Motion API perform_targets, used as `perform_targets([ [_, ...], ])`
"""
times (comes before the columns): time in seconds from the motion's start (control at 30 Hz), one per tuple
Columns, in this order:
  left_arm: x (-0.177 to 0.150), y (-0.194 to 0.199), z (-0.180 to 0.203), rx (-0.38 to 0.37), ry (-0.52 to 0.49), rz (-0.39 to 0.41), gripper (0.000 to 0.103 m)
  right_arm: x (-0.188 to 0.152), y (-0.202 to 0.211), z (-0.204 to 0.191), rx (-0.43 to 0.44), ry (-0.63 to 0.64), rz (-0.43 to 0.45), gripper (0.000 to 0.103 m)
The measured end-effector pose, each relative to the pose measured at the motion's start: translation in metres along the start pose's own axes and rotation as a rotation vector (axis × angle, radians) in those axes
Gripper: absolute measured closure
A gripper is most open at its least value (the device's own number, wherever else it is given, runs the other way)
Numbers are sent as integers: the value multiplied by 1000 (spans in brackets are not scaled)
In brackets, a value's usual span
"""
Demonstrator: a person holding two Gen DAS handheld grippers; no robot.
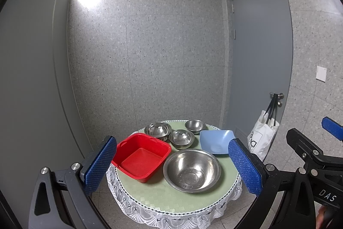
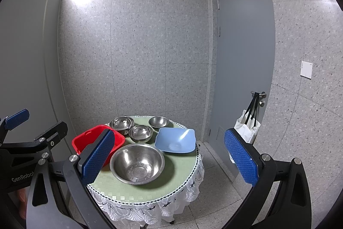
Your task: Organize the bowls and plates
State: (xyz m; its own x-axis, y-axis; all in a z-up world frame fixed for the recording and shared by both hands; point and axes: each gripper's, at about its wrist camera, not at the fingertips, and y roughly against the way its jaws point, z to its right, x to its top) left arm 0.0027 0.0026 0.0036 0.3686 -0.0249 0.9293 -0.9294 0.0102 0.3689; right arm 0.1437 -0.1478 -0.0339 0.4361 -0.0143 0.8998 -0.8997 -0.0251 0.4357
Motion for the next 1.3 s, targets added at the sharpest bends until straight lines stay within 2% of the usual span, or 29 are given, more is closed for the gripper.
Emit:
perform_targets([
  [0.2,-1,-5,-2,-8,-3,-10,1,-2,-7,-1,-2,-4,-9,0],
  [0.47,-3,-29,-16,-41,-6,-67,1,-16,-33,-8,2,-18,-54,0],
  [0.67,-9,-64,-44,-94,-1,-138,1,-38,-70,-20,-6,-29,-130,0],
  [0.97,-9,-136,-90,-75,2,-282,1,-64,-120,-41,-14,-50,-218,0],
  [1.13,1,-170,-84,-77,-3,-301,1,-64,-145,-42,-4,-43,-235,0],
  [1.3,16,-210,-60,-61,-19,-302,1,-54,-184,-23,32,-20,-242,0],
])
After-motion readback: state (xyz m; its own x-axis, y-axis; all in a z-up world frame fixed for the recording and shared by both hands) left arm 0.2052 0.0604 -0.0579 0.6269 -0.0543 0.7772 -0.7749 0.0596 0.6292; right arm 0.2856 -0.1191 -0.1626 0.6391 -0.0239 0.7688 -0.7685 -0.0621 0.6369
